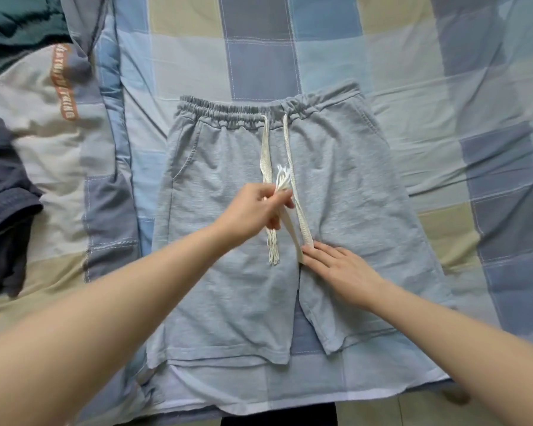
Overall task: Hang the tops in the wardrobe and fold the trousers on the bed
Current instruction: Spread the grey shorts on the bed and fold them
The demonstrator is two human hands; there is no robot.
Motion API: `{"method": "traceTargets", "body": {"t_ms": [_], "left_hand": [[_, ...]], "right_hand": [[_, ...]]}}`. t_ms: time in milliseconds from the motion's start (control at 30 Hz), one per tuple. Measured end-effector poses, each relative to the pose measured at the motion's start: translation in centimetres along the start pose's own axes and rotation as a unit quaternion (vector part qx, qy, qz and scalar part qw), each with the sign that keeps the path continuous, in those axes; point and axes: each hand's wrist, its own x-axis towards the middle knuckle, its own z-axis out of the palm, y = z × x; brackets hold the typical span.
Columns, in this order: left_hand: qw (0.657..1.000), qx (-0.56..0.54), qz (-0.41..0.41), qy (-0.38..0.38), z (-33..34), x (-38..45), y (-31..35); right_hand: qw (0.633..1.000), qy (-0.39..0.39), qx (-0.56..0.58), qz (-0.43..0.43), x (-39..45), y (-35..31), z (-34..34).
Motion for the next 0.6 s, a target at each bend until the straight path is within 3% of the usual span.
{"method": "traceTargets", "body": {"t_ms": [167,300,367,433,500,600], "left_hand": [[0.996,-0.029,-0.046,0.076,-2.4,8.5,3.7],[0.983,-0.092,-0.106,0.121,-1.8,11.1,3.4],[0.982,0.047,-0.096,0.155,-1.6,11.0,2.1],[0.949,0.266,-0.032,0.167,-1.3,9.6,0.5],[0.934,0.318,0.041,0.155,-0.7,7.7,-1.2],[0.923,0.35,0.12,0.103,1.5,5.1,-3.6]], "right_hand": [[0.992,0.088,0.06,0.068,2.0,-1.8,0.0],[0.99,0.089,0.06,0.096,2.8,-2.4,0.6],[0.982,0.118,0.102,0.11,2.3,-2.6,0.4],[0.956,0.191,0.175,0.141,0.8,-2.3,-0.2],[0.913,0.266,0.226,0.213,-1.3,-0.8,-0.6],[0.841,0.304,0.249,0.372,-4.5,3.0,0.1]]}}
